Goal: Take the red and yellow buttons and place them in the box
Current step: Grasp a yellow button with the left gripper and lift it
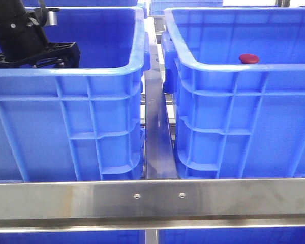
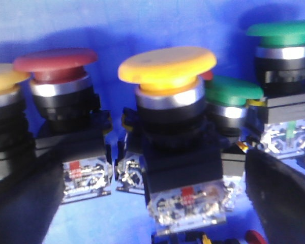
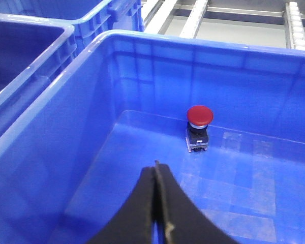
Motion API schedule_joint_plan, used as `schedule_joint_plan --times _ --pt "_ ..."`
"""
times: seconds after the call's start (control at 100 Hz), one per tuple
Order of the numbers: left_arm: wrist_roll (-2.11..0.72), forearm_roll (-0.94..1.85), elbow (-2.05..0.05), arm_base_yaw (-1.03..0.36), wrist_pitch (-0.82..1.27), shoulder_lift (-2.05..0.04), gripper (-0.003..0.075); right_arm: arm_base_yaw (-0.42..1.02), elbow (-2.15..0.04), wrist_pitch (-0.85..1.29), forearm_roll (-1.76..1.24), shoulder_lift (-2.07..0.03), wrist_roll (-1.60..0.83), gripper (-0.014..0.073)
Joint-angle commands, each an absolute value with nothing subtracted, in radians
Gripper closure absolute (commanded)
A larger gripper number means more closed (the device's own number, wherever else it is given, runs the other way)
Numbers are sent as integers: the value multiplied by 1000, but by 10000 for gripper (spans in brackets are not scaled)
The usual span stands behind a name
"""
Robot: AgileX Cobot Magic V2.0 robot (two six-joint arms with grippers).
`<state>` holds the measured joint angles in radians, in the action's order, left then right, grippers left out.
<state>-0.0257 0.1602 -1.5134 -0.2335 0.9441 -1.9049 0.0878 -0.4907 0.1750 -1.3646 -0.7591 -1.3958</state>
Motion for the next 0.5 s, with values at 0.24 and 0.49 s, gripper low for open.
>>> schedule_joint_plan --times 0.24,0.49 --pt "-17 175 -1546 -232 899 -1857 530 82 -518 170 -1376 -752 -1409 662" --pt "-24 177 -1546 -232 888 -1830 740 82 -518 170 -1376 -752 -1409 662"
